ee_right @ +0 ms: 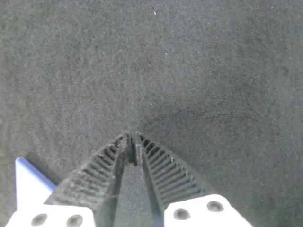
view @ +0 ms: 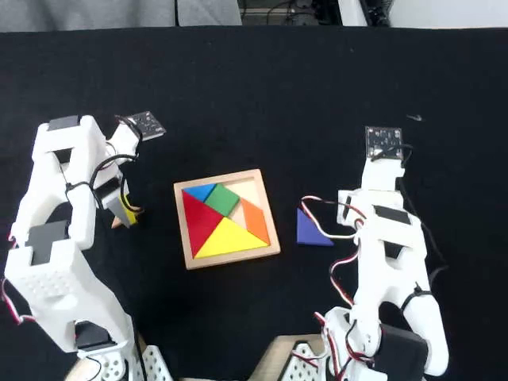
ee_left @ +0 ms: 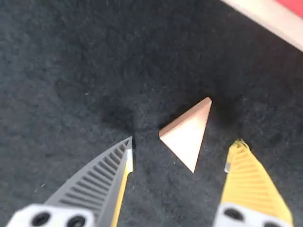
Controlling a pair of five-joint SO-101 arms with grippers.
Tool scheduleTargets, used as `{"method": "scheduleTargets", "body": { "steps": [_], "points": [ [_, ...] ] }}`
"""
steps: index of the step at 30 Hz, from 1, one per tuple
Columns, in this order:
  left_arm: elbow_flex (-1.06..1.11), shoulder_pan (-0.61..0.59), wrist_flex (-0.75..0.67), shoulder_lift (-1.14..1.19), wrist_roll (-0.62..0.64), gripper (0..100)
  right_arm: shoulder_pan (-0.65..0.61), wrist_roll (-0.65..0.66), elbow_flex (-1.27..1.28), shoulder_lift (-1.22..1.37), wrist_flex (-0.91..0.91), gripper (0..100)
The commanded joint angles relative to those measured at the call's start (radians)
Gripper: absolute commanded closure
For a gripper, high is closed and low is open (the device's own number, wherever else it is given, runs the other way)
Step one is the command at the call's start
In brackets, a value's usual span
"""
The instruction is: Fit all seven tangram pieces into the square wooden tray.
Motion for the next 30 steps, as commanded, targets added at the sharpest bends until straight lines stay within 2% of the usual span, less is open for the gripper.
{"method": "scheduleTargets", "body": {
  "steps": [1,10,15,18,23,30],
  "points": [
    [-0.019,0.015,-0.011,0.006,-0.066,69,-0.014,0.008,-0.027,-0.002,-0.020,98.5],
    [0.062,0.021,-0.173,0.008,-0.087,69,-0.014,0.008,-0.027,-0.002,-0.020,98.5],
    [0.071,0.036,-0.170,0.006,-0.094,69,-0.014,0.008,-0.027,-0.002,-0.020,98.5],
    [0.081,0.035,-0.172,0.008,-0.143,69,-0.014,0.008,-0.027,-0.002,-0.020,98.5],
    [0.105,0.044,-0.180,0.008,-0.192,79,-0.014,0.008,-0.027,-0.002,-0.020,98.5],
    [0.111,0.041,-0.196,0.008,-0.181,78,-0.014,0.008,-0.025,-0.002,-0.020,98.5]
  ]
}}
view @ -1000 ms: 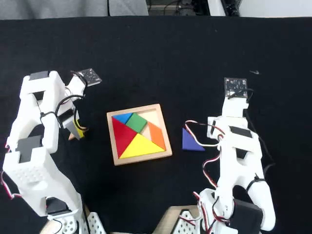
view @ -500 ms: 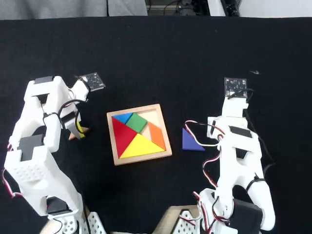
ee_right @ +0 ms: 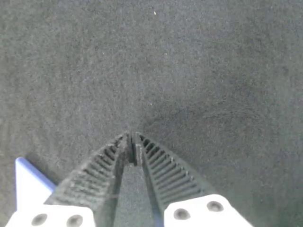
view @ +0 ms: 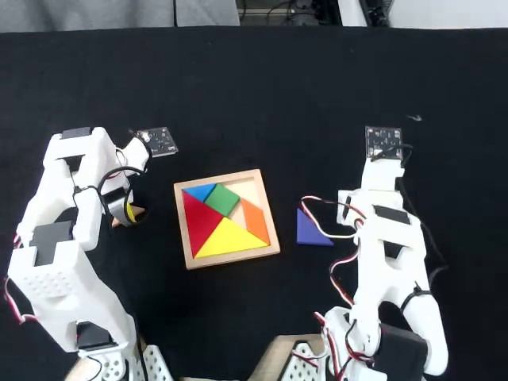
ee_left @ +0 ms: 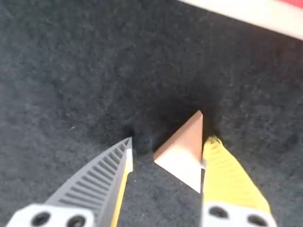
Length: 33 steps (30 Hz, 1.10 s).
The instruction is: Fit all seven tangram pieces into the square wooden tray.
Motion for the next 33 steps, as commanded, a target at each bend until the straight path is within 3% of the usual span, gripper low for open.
{"method": "scheduleTargets", "body": {
  "steps": [1,11,19,27,33],
  "points": [
    [0.001,0.013,-0.021,-0.012,-0.002,78,-0.014,0.008,-0.025,-0.002,-0.020,98.5],
    [-0.039,0.033,0.152,-0.058,0.060,78,-0.014,0.008,-0.025,-0.002,-0.020,98.5],
    [-0.044,0.035,0.144,-0.106,0.143,78,-0.014,0.008,-0.025,-0.002,-0.020,98.5],
    [0.007,0.030,0.077,-0.058,0.061,78,-0.014,0.008,-0.025,-0.002,-0.020,98.5],
    [0.008,0.036,0.054,-0.032,0.069,78,-0.014,0.008,-0.025,-0.002,-0.020,98.5]
  ]
}}
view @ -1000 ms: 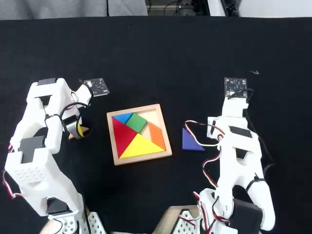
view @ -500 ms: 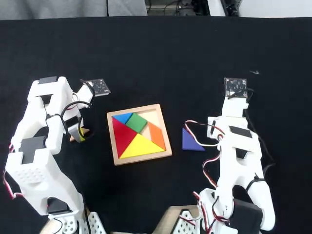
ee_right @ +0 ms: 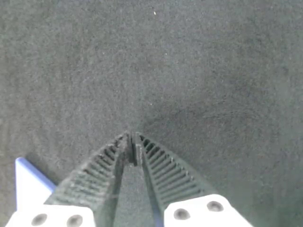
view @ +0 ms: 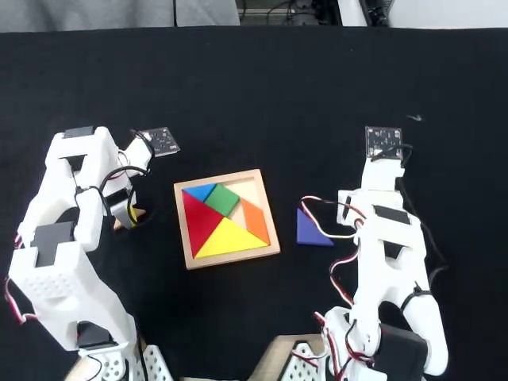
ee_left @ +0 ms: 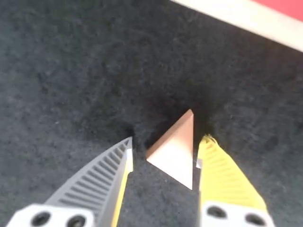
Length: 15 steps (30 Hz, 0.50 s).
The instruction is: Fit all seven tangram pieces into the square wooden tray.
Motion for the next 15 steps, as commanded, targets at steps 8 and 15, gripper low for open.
{"method": "scheduleTargets", "body": {
  "steps": [8,15],
  "points": [
    [-0.001,0.033,0.031,-0.006,-0.009,87,-0.014,0.008,-0.025,-0.002,-0.020,98.5],
    [-0.012,0.031,0.087,-0.038,-0.008,87,-0.014,0.008,-0.025,-0.002,-0.020,98.5]
  ]
}}
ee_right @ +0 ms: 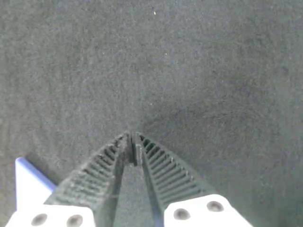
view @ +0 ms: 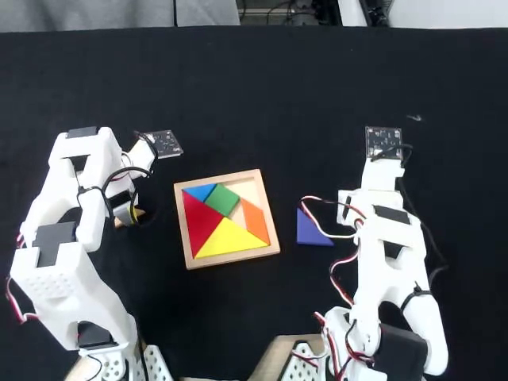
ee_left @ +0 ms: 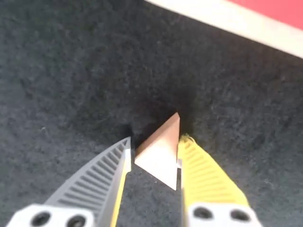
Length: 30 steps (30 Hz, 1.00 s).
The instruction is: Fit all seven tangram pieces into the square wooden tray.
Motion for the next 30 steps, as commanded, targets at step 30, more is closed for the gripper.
{"method": "scheduleTargets", "body": {
  "steps": [30],
  "points": [
    [-0.048,0.779,0.115,-0.359,1.864,88,-0.014,0.008,-0.025,-0.002,-0.020,98.5]
  ]
}}
